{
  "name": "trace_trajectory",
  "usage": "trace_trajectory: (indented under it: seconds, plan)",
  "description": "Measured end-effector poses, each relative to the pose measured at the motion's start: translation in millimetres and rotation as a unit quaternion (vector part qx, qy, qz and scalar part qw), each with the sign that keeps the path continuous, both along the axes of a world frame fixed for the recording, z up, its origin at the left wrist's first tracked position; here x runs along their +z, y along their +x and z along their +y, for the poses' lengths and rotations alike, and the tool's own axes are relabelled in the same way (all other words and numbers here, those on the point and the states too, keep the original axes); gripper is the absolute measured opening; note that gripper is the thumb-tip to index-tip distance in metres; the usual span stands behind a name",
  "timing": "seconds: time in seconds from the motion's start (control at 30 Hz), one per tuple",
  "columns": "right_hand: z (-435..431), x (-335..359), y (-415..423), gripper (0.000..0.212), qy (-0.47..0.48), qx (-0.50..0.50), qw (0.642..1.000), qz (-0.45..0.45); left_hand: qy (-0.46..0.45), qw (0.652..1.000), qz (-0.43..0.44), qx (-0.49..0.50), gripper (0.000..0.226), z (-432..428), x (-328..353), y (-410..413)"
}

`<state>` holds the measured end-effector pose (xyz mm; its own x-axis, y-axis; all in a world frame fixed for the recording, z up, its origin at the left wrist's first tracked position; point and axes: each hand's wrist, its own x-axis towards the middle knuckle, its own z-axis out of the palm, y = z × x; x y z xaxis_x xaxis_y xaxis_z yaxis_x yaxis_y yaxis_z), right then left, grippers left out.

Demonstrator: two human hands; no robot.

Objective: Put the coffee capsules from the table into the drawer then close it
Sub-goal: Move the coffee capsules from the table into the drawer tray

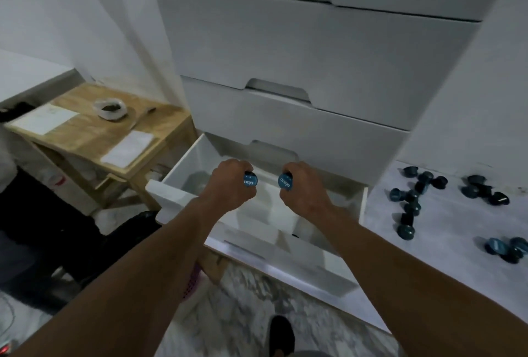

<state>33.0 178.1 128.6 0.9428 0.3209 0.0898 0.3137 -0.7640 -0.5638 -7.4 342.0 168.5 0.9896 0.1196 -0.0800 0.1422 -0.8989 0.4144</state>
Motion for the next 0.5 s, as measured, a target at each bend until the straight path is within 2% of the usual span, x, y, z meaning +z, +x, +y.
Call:
trace_trajectory:
  seconds: [0.2,0.33,0.5]
  plan:
    - [26,-29,41,0.025,-0.014,-0.006,0.999,0.042,0.058,0.993,0.065,-0.085,0.04,34,-12,51]
    - [40,-51,44,0.029,-0.037,-0.022,0.994,0.103,0.057,0.98,0.118,-0.15,0.033,53,-35,76]
    - [59,-66,37,0.036,-0.066,-0.091,0.982,0.153,0.087,0.949,0.146,-0.265,0.027,67,-63,94]
